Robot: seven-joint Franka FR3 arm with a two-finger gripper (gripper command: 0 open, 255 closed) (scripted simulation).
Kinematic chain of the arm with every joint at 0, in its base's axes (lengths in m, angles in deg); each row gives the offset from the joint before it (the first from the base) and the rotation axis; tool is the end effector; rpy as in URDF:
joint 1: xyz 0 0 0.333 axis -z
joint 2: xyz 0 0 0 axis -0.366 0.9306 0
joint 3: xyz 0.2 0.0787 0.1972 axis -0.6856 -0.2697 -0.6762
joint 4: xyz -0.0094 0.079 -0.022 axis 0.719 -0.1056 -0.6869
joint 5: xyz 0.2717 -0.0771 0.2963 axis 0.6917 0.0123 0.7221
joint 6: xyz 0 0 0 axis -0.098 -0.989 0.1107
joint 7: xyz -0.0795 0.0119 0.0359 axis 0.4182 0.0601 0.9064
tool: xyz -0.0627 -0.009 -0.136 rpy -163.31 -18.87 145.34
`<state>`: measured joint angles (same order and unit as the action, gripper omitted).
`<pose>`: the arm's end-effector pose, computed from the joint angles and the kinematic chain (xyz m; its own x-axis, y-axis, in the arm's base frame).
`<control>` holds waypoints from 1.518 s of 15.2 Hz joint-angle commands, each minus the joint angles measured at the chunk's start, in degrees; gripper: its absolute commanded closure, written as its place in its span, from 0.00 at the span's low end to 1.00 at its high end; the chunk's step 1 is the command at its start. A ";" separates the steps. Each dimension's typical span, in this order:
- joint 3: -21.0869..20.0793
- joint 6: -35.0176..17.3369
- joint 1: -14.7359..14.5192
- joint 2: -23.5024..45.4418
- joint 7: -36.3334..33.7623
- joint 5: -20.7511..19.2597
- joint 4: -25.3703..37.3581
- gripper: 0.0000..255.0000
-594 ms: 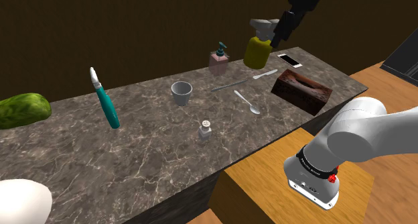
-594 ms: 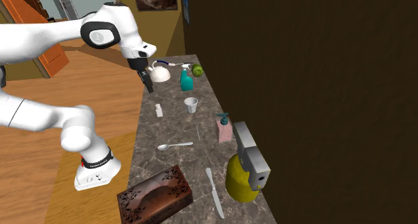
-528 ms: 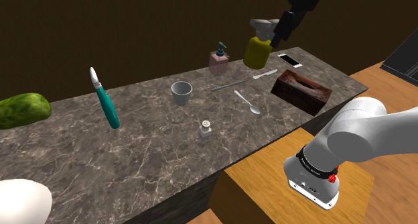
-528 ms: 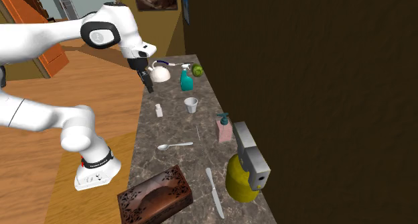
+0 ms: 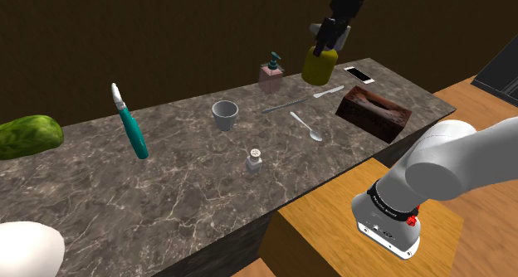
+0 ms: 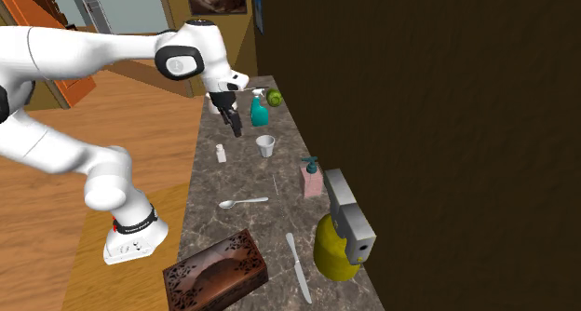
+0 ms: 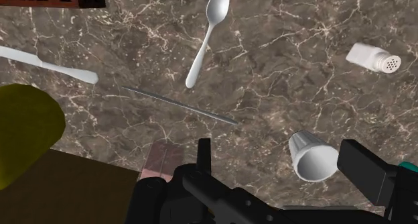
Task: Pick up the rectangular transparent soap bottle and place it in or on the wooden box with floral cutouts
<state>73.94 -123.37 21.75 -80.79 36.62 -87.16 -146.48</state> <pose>0.4191 -0.0411 0.5063 0.9865 0.1187 0.1131 0.1233 -0.9918 -0.0342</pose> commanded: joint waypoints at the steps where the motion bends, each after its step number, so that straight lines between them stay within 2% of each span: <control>1: 1.00 -2.53 0.03 3.91 1.38 -0.09 1.37 0.00; 12: 5.43 -11.23 0.09 27.92 9.16 2.79 16.00 0.00; 18: 6.47 -12.30 1.24 41.72 13.34 6.02 28.07 0.00; 23: 6.39 -10.96 3.13 53.84 16.04 8.65 41.00 0.00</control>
<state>80.36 -134.55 24.37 -29.72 52.00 -79.11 -108.36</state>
